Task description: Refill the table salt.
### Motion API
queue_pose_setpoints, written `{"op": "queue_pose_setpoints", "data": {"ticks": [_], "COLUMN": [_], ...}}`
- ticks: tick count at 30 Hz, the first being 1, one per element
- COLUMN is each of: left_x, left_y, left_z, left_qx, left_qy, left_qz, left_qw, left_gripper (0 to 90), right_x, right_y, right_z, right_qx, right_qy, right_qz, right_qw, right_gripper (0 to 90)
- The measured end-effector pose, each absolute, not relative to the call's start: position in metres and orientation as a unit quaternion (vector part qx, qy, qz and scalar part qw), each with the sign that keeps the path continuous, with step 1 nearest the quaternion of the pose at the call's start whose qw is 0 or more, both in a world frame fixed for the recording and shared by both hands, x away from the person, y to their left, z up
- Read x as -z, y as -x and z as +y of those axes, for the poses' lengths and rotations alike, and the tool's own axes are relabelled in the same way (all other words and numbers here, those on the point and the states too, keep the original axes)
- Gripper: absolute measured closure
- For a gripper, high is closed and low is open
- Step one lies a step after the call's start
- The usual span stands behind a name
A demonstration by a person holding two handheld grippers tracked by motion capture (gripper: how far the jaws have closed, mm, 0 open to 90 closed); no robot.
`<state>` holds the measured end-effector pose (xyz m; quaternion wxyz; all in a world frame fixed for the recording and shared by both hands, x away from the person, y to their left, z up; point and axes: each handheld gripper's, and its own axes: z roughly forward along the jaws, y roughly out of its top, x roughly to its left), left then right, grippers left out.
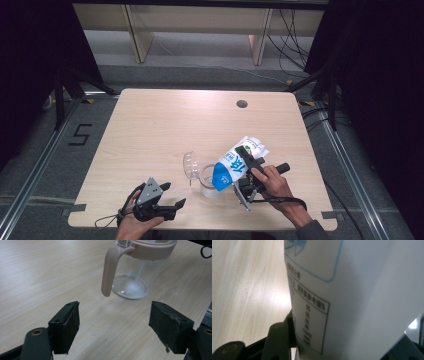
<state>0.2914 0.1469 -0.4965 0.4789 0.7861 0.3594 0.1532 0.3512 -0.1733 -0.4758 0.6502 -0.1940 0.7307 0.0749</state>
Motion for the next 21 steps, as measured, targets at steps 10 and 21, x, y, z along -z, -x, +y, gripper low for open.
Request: {"op": "queue_pose_setpoints", "data": {"ticks": [10,21], "left_x": [0.4965,0.4964], "left_y": [-0.2911,-0.2909], "left_z": [0.1468,0.1467], "left_qx": [-0.152,-0.153], "left_qy": [-0.785,-0.786], "left_qz": [0.361,0.361], "left_qw": [0.479,0.478], "left_gripper": [24.1,24.0], "right_x": [0.4764,0.4771], "right_y": [-0.3530,-0.3507], "right_z": [-0.1734,-0.1741], "right_qx": [-0.087,-0.077], "right_qy": [0.205,0.199], "right_qz": [0.721,0.727], "right_qw": [0.656,0.653], "right_gripper": [50.2,50.6]}}
